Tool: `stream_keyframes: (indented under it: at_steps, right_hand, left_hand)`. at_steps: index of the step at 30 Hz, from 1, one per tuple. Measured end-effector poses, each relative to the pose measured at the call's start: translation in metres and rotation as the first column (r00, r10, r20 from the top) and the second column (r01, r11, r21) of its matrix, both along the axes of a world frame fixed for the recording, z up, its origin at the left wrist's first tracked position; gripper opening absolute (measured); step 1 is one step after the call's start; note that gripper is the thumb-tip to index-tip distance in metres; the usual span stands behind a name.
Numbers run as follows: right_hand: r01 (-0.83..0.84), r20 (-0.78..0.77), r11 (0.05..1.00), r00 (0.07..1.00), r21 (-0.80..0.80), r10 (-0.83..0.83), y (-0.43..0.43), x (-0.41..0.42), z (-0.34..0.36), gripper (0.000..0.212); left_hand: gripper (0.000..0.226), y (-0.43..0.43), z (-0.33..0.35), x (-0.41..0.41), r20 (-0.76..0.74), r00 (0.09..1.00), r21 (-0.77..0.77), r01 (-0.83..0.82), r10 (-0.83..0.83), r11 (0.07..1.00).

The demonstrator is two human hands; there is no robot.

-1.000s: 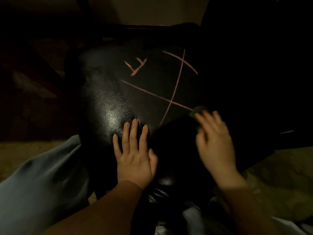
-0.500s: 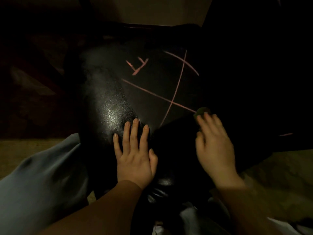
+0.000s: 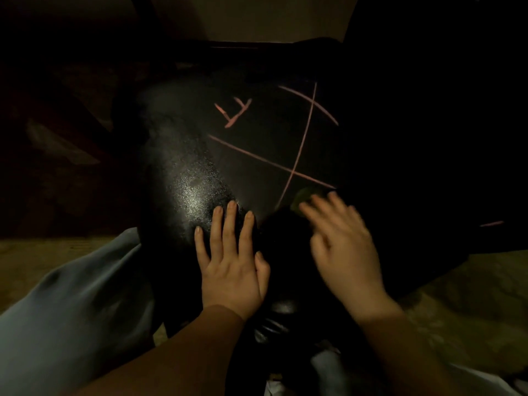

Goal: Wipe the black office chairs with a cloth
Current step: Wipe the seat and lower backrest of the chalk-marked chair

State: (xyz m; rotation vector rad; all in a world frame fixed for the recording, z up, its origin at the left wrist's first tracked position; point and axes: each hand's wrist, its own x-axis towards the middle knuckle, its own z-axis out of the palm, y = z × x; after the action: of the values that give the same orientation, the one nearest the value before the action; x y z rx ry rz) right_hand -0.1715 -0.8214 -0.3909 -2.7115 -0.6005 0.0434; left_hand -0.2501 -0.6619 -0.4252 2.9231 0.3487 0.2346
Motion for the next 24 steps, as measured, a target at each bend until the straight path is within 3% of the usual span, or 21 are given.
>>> stream_keyframes:
  at_steps: [6, 11, 16, 20, 24]
  right_hand:
    - [0.455, -0.011, 0.89, 0.89, 0.025, -0.455, -0.061, 0.033, 0.004, 0.053]
    - [0.497, -0.02, 0.867, 0.867, -0.015, -0.497, -0.057, 0.033, 0.004, 0.044]
    - [0.36, 0.012, 0.931, 0.933, -0.064, -0.36, -0.035, 0.02, 0.003, 0.041]
    - [0.049, -0.023, 0.998, 0.998, -0.027, -0.05, 0.008, -0.008, 0.005, 0.05]
    - [-0.163, -0.008, 0.985, 0.986, 0.055, 0.164, 0.045, -0.037, 0.008, 0.045]
  left_hand:
    - [0.061, 0.0, 0.001, 0.0, -0.014, 1.0, -0.023, -0.002, 0.001, 1.0]
    - [0.061, 0.0, 0.001, 0.0, -0.007, 1.0, -0.04, -0.001, 0.001, 0.999]
    - [0.061, 0.0, 0.001, 0.0, 0.0, 1.0, -0.036, -0.005, 0.005, 0.999]
    - [0.063, 0.0, -0.001, 0.0, 0.002, 1.0, -0.013, -0.005, 0.005, 1.0]
    - [0.065, 0.001, -0.003, 0.001, 0.007, 1.0, -0.011, -0.005, 0.005, 1.0]
